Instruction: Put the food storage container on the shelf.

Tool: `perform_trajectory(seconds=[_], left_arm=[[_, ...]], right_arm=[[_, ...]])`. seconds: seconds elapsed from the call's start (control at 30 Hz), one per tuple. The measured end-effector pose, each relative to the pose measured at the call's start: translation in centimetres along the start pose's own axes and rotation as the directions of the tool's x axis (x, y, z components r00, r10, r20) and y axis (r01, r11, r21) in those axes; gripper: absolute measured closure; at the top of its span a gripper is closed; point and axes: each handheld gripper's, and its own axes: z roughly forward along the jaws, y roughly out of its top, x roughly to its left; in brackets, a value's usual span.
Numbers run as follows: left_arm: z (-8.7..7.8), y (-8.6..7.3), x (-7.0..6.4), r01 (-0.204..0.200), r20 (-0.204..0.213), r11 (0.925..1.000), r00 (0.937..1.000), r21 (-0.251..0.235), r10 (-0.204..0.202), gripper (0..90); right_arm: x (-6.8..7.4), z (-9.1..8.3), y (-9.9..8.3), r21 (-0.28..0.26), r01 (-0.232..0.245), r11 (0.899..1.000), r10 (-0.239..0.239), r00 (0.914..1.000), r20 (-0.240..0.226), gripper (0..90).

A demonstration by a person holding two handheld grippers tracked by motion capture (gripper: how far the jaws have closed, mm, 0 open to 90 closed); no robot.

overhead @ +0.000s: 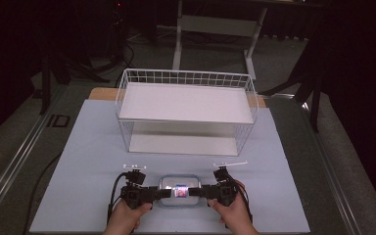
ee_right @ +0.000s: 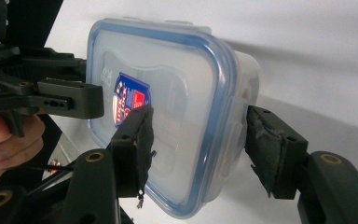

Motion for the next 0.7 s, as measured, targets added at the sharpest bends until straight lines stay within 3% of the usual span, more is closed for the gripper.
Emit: perform_trajectory(seconds=[0.17, 0.3, 0.7], left_arm=[[0.0, 0.2, -0.4, -0.031, -0.027, 0.9995, 0.9991, 0.001, 0.031, 44.9], [0.1, 0.9, -0.3, -0.022, -0.031, 0.9997, 0.9993, -0.013, 0.022, 44.9], [-0.1, 5.1, -1.0, -0.073, -0.063, 0.9932, 0.9957, -0.091, 0.067, 44.9]], right_arm=[[0.3, -0.1, 0.0, -0.015, 0.024, 1.000, -0.024, 0.9996, 0.017, 43.2], [0.3, -0.2, 0.9, -0.038, 0.029, 0.999, -0.028, 0.9991, 0.033, 43.2], [-0.1, -1.1, 3.8, -0.142, 0.033, 0.989, -0.028, 0.9989, 0.037, 43.1]])
